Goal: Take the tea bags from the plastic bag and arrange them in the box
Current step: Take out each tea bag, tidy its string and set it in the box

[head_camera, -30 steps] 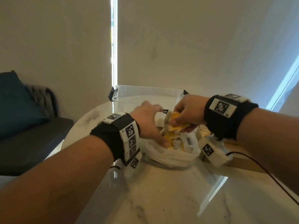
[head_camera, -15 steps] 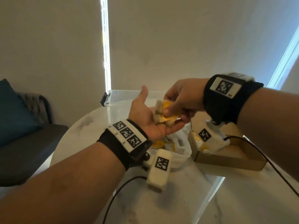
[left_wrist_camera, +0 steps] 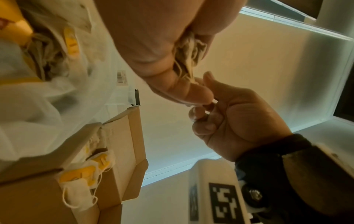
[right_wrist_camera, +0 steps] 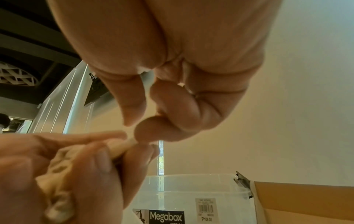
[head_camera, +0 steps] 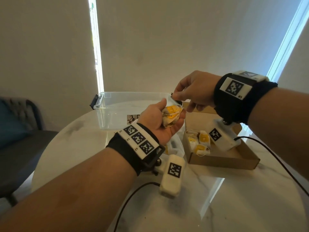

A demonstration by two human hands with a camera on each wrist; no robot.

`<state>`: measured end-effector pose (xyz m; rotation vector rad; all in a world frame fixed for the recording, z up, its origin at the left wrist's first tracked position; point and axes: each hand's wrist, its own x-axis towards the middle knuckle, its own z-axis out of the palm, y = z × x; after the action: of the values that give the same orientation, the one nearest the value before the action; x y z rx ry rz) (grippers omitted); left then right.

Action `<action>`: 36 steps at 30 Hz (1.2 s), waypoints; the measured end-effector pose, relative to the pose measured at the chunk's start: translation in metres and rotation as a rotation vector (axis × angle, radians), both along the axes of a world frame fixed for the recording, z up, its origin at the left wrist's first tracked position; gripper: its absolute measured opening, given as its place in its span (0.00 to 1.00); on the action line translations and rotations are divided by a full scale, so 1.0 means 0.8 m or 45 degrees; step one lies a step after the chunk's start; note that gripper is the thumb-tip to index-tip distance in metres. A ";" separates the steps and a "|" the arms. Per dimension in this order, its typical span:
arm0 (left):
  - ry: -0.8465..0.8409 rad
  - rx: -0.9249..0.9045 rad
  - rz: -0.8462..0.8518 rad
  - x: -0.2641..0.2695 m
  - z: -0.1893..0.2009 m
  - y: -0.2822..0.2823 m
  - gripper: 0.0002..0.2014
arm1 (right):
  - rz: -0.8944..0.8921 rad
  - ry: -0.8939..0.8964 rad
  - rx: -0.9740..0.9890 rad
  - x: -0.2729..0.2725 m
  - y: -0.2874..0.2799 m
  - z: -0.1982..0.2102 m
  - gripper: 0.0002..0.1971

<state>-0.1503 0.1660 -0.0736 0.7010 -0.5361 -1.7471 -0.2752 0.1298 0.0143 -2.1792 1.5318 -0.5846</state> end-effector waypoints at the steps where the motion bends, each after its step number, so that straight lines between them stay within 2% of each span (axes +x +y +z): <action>1: -0.016 -0.017 0.011 -0.004 0.000 -0.001 0.27 | 0.019 0.041 -0.008 -0.002 0.000 -0.001 0.08; 5: -0.055 -0.072 0.000 -0.015 0.000 -0.003 0.32 | 0.129 0.263 -0.019 -0.011 0.002 -0.002 0.07; 10: -0.115 -0.105 -0.164 -0.017 -0.002 -0.001 0.39 | 0.152 0.366 -0.090 -0.025 0.002 -0.002 0.04; 11: -0.134 -0.117 -0.191 -0.019 -0.002 0.000 0.37 | 0.156 0.376 -0.090 -0.027 0.001 -0.004 0.03; 14: -0.163 -0.189 -0.257 -0.024 0.001 0.003 0.21 | 0.208 0.295 -0.051 -0.033 0.001 -0.008 0.04; 16: -0.203 -0.209 -0.247 -0.027 -0.001 0.003 0.33 | 0.306 0.248 0.016 -0.037 0.002 -0.008 0.11; 18: -0.239 -0.245 -0.262 -0.028 -0.002 0.000 0.39 | 0.389 0.252 0.068 -0.041 0.003 -0.008 0.15; 20: -0.249 -0.252 -0.278 -0.030 0.000 0.003 0.36 | 0.413 0.236 0.095 -0.044 0.004 -0.009 0.13; 23: -0.212 -0.183 -0.367 -0.028 0.004 0.007 0.23 | 0.387 0.195 0.102 -0.048 0.006 -0.010 0.04; 25: -0.190 -0.140 -0.422 -0.024 0.002 0.008 0.33 | 0.375 0.205 0.140 -0.048 0.008 -0.013 0.01; 27: -0.188 -0.137 -0.455 -0.023 -0.001 0.005 0.43 | 0.357 0.207 0.179 -0.047 0.007 -0.016 0.02; 30: -0.177 -0.132 -0.443 -0.023 -0.001 0.006 0.47 | 0.227 0.094 0.157 -0.045 0.002 -0.020 0.03; 32: -0.189 -0.101 -0.360 -0.024 -0.002 0.005 0.43 | 0.078 0.005 0.068 -0.045 -0.004 -0.020 0.05; 36: -0.425 -0.041 -0.140 -0.027 -0.004 -0.001 0.22 | -0.070 -0.121 0.045 -0.049 -0.010 -0.017 0.06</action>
<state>-0.1722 0.1650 -0.0771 0.9631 -0.8422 -1.7270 -0.3140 0.1219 0.0003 -2.0588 1.5442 -0.6633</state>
